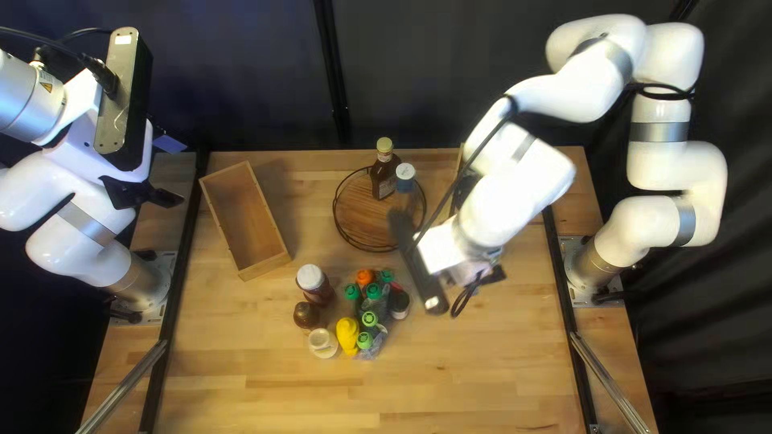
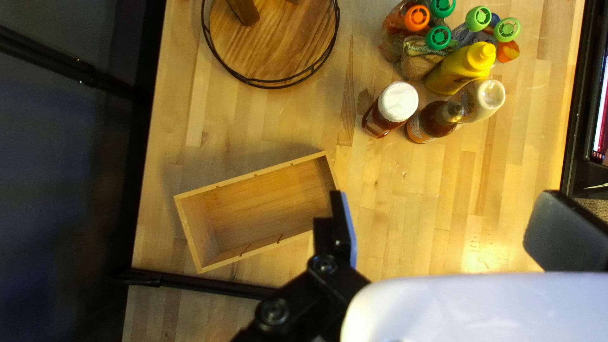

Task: Separate condiments, baby food and spices and place it in 3 different racks/containers

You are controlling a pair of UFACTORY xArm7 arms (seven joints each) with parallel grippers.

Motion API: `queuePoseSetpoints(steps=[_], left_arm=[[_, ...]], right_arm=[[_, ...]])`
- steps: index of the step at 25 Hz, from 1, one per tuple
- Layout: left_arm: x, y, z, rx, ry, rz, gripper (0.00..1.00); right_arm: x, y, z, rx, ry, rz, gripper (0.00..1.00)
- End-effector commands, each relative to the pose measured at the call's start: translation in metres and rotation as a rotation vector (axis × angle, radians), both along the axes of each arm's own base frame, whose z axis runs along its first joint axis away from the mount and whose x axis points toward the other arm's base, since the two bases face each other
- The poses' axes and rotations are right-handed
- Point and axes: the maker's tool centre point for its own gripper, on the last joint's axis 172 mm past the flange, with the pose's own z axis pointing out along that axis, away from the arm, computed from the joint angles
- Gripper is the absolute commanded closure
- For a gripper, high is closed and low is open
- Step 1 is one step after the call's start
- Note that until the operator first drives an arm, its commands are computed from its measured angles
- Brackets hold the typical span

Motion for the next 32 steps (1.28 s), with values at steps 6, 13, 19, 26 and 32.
queuePoseSetpoints(steps=[6, 13, 19, 26, 32], left_arm=[[0.000, 0.000, 0.000, 0.000, 0.000, 0.000, 0.00], [0.000, 0.000, 0.000, 0.000, 0.000, 0.000, 0.00], [0.000, 0.000, 0.000, 0.000, 0.000, 0.000, 0.00], [0.000, 0.000, 0.000, 0.000, 0.000, 0.000, 0.00], [0.000, 0.000, 0.000, 0.000, 0.000, 0.000, 0.00]], right_arm=[[-0.035, -0.075, 0.007, -0.217, -0.002, -0.458, 1.00], [-0.059, -0.097, -0.019, -0.288, 0.049, -0.691, 1.00], [-0.082, -0.107, -0.035, -0.314, 0.067, -0.769, 1.00], [-0.079, -0.114, -0.053, -0.308, 0.075, -0.789, 1.00], [-0.070, -0.118, -0.067, -0.284, 0.074, -0.776, 1.00]])
